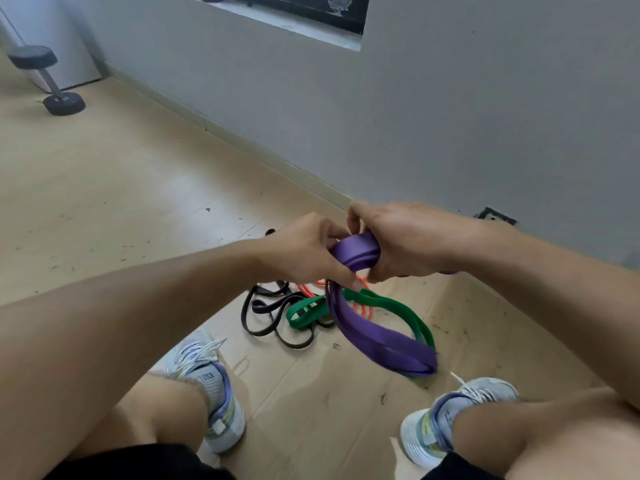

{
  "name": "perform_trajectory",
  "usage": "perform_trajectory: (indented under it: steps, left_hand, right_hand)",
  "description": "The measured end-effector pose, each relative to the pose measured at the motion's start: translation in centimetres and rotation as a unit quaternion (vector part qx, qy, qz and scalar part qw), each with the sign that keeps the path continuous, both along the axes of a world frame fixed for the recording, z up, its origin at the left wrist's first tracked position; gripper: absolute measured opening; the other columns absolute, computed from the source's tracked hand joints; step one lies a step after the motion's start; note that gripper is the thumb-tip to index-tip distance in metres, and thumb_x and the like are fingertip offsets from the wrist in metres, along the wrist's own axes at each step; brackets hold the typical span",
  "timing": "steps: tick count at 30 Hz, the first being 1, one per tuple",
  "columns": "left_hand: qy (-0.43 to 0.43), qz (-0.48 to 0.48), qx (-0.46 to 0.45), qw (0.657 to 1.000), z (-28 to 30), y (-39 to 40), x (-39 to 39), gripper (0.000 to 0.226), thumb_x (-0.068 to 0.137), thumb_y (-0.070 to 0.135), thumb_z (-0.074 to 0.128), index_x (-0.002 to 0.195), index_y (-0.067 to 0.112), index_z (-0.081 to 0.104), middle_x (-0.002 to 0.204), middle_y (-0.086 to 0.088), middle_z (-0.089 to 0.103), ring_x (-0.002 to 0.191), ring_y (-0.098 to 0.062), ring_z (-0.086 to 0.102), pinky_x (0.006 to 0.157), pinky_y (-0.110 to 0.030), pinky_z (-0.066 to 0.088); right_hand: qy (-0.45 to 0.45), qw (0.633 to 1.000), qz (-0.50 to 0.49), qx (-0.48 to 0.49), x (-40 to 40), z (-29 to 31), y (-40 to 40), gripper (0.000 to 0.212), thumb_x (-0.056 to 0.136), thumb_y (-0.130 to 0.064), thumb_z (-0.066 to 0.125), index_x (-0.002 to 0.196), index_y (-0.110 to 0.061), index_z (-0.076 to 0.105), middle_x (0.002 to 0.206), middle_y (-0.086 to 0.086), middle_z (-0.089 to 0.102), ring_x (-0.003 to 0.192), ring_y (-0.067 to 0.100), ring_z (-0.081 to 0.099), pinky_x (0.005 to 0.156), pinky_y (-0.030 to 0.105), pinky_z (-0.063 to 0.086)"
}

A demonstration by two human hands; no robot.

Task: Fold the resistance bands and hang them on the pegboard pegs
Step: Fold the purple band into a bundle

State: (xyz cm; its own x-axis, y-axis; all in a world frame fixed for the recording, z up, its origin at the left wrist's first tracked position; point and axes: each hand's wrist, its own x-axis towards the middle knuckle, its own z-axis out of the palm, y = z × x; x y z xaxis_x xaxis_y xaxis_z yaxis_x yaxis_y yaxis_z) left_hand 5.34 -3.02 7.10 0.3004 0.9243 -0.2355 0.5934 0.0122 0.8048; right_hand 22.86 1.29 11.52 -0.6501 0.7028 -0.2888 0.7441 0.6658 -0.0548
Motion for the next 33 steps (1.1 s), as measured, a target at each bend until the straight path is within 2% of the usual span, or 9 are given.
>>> perform_trajectory:
  steps: [6,9,12,16,20,23,27,30,33]
  left_hand:
    - [0.064,-0.004,0.006,0.998,0.1,-0.2,0.2,0.022,0.071,0.022,0.088,0.084,0.019,0.070,0.068,-0.002,0.072,0.056,-0.009,0.061,0.059,-0.022,0.047]
    - [0.116,-0.011,0.016,0.993,-0.2,-0.4,0.0,0.026,0.071,0.024,0.087,0.084,0.023,0.064,0.069,0.005,0.069,0.061,-0.012,0.066,0.056,-0.018,0.048]
    - [0.072,0.026,0.003,0.997,-0.4,-0.5,-0.4,0.040,0.069,0.038,0.090,0.095,0.021,0.064,0.082,0.001,0.075,0.071,-0.016,0.073,0.065,-0.024,0.057]
    - [0.096,0.050,0.060,0.992,0.1,-0.2,-1.0,0.030,0.069,0.041,0.089,0.081,0.021,0.069,0.059,0.007,0.063,0.048,-0.005,0.056,0.050,-0.018,0.042]
    - [0.069,0.055,0.047,0.995,0.1,-0.2,-2.6,0.018,0.078,0.029,0.085,0.083,0.019,0.071,0.062,0.004,0.064,0.050,-0.006,0.056,0.050,-0.016,0.042]
    - [-0.011,0.064,0.007,0.998,-0.2,-0.5,-3.7,0.009,0.087,0.021,0.079,0.092,0.019,0.072,0.073,0.002,0.070,0.064,-0.009,0.063,0.066,-0.024,0.050]
    - [-0.100,0.059,-0.031,0.993,-0.1,-0.7,-4.0,0.014,0.094,0.016,0.070,0.108,0.012,0.071,0.094,-0.015,0.076,0.081,-0.018,0.070,0.084,-0.036,0.059]
    - [-0.079,0.065,-0.033,0.994,-0.6,-0.6,-3.5,0.027,0.088,0.032,0.073,0.108,0.014,0.072,0.102,-0.013,0.077,0.097,-0.026,0.073,0.097,-0.047,0.057]
    - [-0.095,0.062,-0.030,0.993,-0.8,-0.8,-2.6,0.015,0.089,0.026,0.075,0.102,0.017,0.073,0.099,-0.008,0.078,0.096,-0.022,0.074,0.094,-0.043,0.059]
  right_hand:
    - [0.010,0.998,-0.007,-0.057,0.5,-0.2,0.4,0.057,0.075,-0.034,0.086,0.116,-0.034,0.046,0.098,-0.007,0.067,0.074,0.008,0.060,0.068,0.035,0.051]
    - [0.025,0.999,0.021,0.004,0.1,-0.5,0.0,0.059,0.075,-0.042,0.083,0.121,-0.038,0.046,0.097,-0.010,0.067,0.076,0.014,0.057,0.065,0.035,0.046]
    - [0.035,0.995,0.052,0.071,-0.4,-1.0,-0.2,0.069,0.077,-0.050,0.078,0.131,-0.036,0.037,0.103,-0.008,0.069,0.081,0.021,0.056,0.065,0.036,0.043]
    - [0.054,0.988,0.069,0.125,-0.3,-1.2,0.6,0.076,0.078,-0.048,0.076,0.140,-0.038,0.033,0.114,-0.008,0.072,0.093,0.027,0.064,0.070,0.034,0.040]
    - [0.102,0.993,-0.057,-0.015,1.2,-1.5,2.2,0.095,0.072,-0.042,0.089,0.149,-0.037,0.035,0.116,-0.007,0.067,0.098,0.019,0.063,0.082,0.033,0.049]
    - [0.261,0.932,-0.171,-0.185,2.6,-2.2,3.4,0.075,0.066,-0.031,0.095,0.131,-0.026,0.058,0.113,0.000,0.070,0.098,0.023,0.069,0.087,0.034,0.055]
    - [0.373,0.808,-0.218,-0.401,2.8,-3.5,2.8,0.073,0.071,-0.020,0.091,0.136,-0.022,0.058,0.124,0.003,0.072,0.109,0.022,0.073,0.092,0.037,0.061]
    - [0.480,0.728,-0.216,-0.440,1.4,-3.5,2.0,0.044,0.082,-0.007,0.076,0.124,-0.010,0.063,0.106,0.010,0.076,0.092,0.024,0.077,0.085,0.032,0.064]
    - [0.507,0.729,-0.189,-0.420,0.3,-3.0,1.2,0.045,0.077,-0.015,0.080,0.118,-0.006,0.064,0.106,0.019,0.073,0.092,0.028,0.075,0.082,0.032,0.063]
